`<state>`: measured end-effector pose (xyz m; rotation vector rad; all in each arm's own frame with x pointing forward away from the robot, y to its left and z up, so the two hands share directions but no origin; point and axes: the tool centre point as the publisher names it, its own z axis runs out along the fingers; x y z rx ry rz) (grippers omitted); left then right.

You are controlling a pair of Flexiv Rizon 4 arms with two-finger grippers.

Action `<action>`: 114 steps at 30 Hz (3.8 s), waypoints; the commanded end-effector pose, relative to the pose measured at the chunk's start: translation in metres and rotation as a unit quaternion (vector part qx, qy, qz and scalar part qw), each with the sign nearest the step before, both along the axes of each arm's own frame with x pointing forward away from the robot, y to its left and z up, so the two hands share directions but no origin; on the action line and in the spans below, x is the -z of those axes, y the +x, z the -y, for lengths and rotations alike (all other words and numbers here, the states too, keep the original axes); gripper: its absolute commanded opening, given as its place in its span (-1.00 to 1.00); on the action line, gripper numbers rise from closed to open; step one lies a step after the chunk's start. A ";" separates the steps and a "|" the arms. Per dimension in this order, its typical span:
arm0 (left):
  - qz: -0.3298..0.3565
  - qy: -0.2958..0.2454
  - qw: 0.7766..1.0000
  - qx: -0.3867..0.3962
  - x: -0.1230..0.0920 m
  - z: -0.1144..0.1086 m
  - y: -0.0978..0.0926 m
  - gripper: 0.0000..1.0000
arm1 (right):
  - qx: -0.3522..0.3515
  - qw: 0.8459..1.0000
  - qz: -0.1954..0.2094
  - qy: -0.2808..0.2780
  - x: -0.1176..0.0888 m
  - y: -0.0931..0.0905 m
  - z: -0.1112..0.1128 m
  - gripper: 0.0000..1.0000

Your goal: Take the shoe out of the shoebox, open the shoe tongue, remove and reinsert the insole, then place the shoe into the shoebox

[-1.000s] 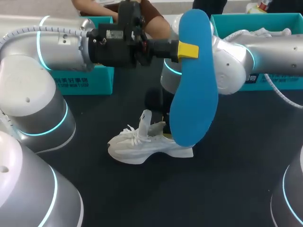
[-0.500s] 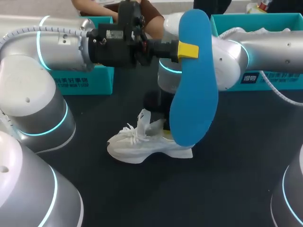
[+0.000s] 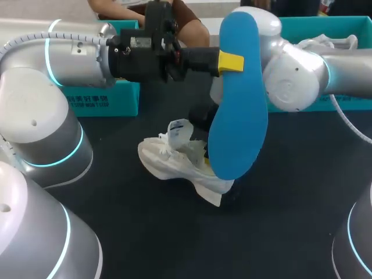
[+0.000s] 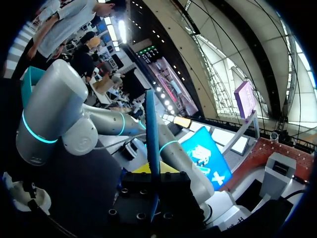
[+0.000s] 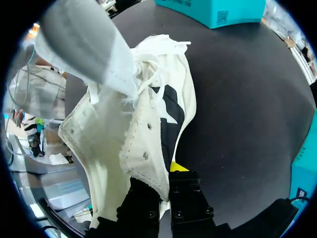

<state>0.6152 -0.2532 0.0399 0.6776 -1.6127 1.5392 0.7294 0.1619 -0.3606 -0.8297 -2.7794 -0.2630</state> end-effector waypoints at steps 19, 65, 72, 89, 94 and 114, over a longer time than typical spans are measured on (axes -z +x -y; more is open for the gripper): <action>0.000 0.001 1.000 -0.001 0.001 -0.001 -0.001 -1.00 | 0.340 0.935 0.074 0.065 -0.007 -0.009 0.009 -1.00; 0.000 0.001 1.000 -0.001 0.001 -0.001 -0.001 -1.00 | 0.416 0.905 -0.017 0.092 0.011 -0.037 -0.010 1.00; 0.000 0.001 1.000 -0.001 0.001 -0.001 -0.001 -1.00 | 0.430 0.885 -0.046 0.173 -0.020 -0.045 0.004 1.00; 0.000 0.001 1.000 -0.001 0.001 -0.001 -0.001 -1.00 | 0.440 0.861 -0.065 0.247 -0.054 -0.039 0.013 1.00; 0.000 0.001 1.000 -0.001 0.001 -0.001 -0.001 -1.00 | 0.428 0.841 -0.111 0.311 -0.083 -0.038 0.029 1.00; 0.000 0.001 1.000 -0.001 0.001 -0.001 -0.001 -1.00 | 0.352 0.785 -0.211 0.463 -0.150 -0.021 0.052 1.00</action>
